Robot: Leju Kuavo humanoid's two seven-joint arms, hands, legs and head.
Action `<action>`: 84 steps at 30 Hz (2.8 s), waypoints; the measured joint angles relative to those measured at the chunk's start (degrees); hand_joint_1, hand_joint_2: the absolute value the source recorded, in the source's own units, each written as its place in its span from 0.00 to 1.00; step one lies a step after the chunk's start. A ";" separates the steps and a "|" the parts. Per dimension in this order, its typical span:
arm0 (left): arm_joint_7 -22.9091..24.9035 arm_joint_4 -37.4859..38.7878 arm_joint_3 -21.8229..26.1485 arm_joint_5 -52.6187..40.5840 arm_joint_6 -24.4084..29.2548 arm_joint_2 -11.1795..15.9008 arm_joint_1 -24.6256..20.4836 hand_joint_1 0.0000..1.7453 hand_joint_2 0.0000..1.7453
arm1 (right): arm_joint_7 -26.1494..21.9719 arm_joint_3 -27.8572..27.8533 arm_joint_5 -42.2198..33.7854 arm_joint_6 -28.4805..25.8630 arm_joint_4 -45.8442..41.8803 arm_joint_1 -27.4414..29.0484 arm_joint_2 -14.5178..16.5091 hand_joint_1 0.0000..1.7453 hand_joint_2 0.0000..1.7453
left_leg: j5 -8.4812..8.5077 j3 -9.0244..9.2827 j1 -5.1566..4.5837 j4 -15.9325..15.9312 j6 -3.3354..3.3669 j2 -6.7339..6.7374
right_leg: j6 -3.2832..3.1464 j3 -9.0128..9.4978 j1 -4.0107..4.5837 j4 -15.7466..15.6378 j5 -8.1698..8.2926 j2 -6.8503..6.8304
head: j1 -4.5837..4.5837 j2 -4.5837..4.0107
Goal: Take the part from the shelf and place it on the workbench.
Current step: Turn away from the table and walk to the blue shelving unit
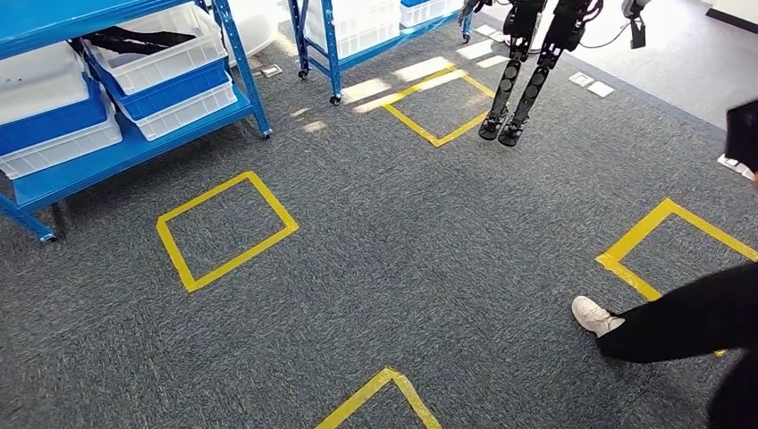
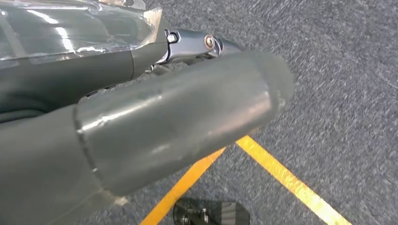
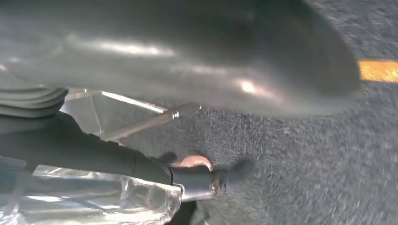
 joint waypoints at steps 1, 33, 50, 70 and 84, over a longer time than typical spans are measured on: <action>0.00 0.01 -0.05 0.00 0.00 -0.02 0.11 0.00 0.00 | 0.09 0.00 0.09 0.08 0.01 0.03 0.14 0.00 0.00 | 0.02 -0.13 0.12 0.01 -0.20 -0.23 | -0.40 0.19 -0.10 0.00 0.08 -0.48 | -0.02 0.00; 0.33 0.35 -0.34 -1.14 -1.63 -1.43 0.32 0.00 0.00 | 0.09 1.60 3.86 3.96 0.34 -0.63 1.68 0.00 0.00 | -0.52 -0.57 0.25 0.96 -0.60 1.64 | -0.80 0.69 -0.42 -0.18 -0.09 -1.61 | 0.04 0.00; 1.03 0.38 -1.49 -2.40 -2.37 -1.63 -1.07 0.00 0.00 | 0.01 1.57 3.92 3.75 0.20 -0.15 2.18 0.00 0.00 | 0.88 0.03 0.00 -1.04 1.70 7.64 | -1.10 0.42 1.11 4.39 -4.61 -6.41 | -0.08 0.00; 1.35 0.38 -1.76 -2.69 -2.19 -1.67 -1.35 0.00 0.00 | 0.11 1.70 5.22 4.74 0.29 -0.03 2.15 0.00 0.00 | -5.77 -8.87 0.80 15.83 -1.81 7.04 | -2.49 1.22 -0.22 -0.35 -0.70 -6.40 | -0.43 0.00; 1.18 0.36 -1.80 -2.64 -2.19 -1.64 -1.70 0.00 0.00 | 0.37 1.68 5.12 3.89 0.28 0.14 2.31 0.00 0.00 | 0.60 -0.12 0.23 -0.58 1.48 6.03 | -0.01 -5.62 0.31 15.19 -8.17 -3.00 | 0.23 0.00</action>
